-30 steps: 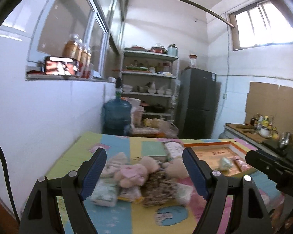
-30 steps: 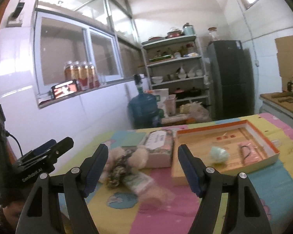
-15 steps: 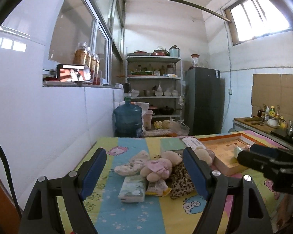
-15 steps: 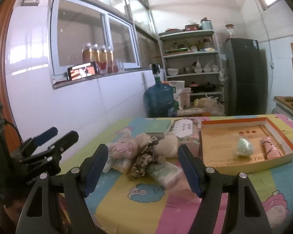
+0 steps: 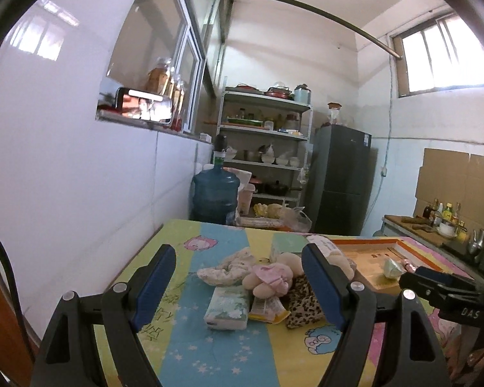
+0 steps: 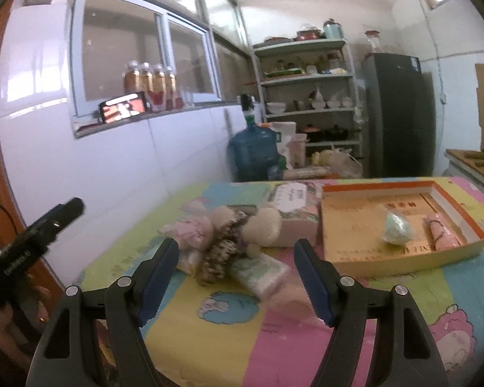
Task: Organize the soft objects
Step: 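Grasp the clear bag with the brown bun using the right tool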
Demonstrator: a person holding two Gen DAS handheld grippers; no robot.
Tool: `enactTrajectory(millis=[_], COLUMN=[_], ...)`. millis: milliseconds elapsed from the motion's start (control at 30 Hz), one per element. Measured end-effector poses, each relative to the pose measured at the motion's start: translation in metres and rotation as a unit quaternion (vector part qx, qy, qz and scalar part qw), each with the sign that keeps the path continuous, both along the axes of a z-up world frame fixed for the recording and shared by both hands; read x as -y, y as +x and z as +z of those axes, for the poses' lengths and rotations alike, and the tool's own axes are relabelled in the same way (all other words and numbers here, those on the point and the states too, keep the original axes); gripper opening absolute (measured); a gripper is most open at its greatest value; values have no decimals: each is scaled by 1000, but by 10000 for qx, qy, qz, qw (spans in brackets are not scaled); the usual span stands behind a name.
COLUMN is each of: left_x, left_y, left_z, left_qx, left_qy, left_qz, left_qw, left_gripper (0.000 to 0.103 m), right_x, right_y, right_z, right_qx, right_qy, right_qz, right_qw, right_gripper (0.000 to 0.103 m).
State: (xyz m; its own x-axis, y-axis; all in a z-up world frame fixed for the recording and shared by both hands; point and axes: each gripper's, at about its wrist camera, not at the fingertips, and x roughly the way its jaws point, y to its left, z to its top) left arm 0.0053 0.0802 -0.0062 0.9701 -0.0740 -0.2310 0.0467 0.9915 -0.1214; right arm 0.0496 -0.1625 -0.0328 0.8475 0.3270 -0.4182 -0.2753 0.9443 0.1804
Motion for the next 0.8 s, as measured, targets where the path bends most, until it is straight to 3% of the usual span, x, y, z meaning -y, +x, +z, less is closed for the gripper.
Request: enactTrajectory(millis=[133, 433, 800], left_x=[3, 17, 9], left_y=[7, 21, 33], left_z=[-8, -27, -41], left_qx=[-138, -446, -704], left_qy=[67, 153, -74], left_qz=[-38, -311, -320], left_qw=[9999, 9984, 9970], left_gripper=[80, 80, 80], right_x=[6, 0, 8], right_y=[13, 47, 79], right_z=[-18, -61, -85], right_qx=[-295, -751, -1242], right_qy=[-251, -1377, -1248], right_qz=[67, 285, 420], right_qw=[9992, 9872, 9835], right_gripper=[75, 75, 75])
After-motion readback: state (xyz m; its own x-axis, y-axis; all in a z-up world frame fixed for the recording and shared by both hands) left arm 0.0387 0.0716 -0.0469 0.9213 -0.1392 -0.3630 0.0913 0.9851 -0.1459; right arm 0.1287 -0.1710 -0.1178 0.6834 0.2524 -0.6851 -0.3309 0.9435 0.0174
